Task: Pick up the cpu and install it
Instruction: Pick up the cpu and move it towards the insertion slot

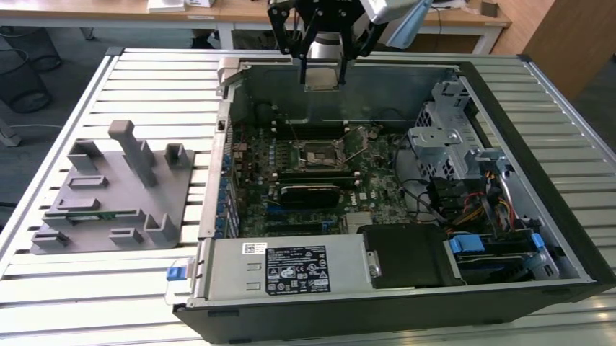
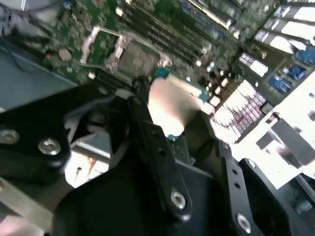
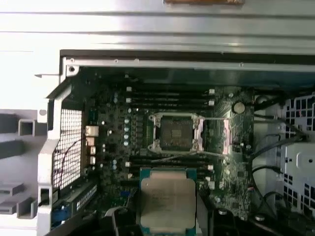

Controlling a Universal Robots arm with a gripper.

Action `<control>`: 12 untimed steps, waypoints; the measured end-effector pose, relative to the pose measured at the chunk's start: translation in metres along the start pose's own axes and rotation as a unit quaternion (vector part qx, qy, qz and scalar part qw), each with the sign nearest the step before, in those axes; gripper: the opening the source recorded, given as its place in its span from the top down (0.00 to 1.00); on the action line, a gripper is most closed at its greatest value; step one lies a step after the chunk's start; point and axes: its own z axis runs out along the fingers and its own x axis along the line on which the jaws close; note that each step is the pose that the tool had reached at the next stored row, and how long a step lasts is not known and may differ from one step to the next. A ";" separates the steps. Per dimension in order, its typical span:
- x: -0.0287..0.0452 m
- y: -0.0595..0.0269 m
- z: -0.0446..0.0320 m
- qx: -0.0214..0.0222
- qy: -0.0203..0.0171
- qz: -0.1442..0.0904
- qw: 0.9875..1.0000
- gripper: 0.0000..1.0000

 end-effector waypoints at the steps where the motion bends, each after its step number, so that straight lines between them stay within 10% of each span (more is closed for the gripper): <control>1: 0.0000 0.0000 0.0000 0.000 0.000 0.000 1.000 0.46; 12: -0.0002 0.0000 0.0000 0.000 0.000 0.000 1.000 0.46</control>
